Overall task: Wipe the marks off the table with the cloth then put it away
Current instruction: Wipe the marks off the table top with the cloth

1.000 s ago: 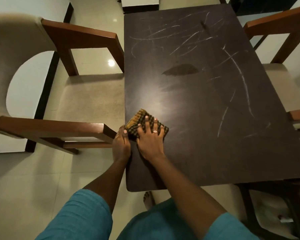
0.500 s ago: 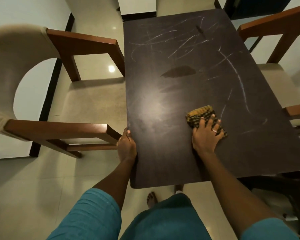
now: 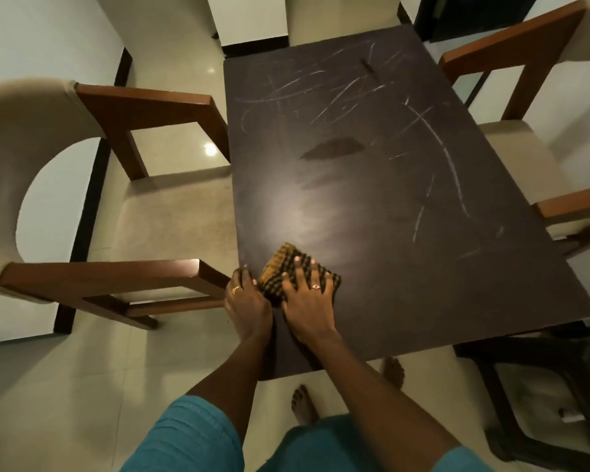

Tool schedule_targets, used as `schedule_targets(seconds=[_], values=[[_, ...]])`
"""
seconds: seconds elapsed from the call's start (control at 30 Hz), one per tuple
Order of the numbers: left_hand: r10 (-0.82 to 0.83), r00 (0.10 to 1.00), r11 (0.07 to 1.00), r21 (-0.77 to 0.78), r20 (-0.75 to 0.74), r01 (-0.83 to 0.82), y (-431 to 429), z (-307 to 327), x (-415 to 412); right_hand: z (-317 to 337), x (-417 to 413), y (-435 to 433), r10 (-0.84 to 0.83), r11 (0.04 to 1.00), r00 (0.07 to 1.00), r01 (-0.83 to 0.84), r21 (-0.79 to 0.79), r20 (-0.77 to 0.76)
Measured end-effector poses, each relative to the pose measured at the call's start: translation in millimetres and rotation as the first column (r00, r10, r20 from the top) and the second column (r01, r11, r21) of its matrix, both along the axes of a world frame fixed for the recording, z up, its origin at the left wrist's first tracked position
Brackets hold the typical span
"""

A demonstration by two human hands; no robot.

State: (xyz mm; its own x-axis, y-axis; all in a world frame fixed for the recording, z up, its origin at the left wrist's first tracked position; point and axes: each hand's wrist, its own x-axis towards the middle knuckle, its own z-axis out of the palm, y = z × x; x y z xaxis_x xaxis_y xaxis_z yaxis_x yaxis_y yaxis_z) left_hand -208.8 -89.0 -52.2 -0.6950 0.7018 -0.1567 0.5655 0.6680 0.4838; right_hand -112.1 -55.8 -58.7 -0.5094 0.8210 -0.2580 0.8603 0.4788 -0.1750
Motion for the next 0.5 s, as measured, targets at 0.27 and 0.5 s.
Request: schedule_targets(seconds=[0.27, 0.5], values=[[-0.237, 0.967, 0.969, -0.096, -0.095, 0.228, 52.2, 0.4, 58.1, -2.8, 98.5, 59.3, -0.170, 0.983, 0.985, 0.168, 0.070, 0.037], [-0.322, 0.944, 0.946, -0.073, -0.069, 0.317, 96.5, -0.7, 127.2, -0.6, 251.8, 140.2, -0.490, 0.864, 0.871, 0.481, 0.148, 0.028]])
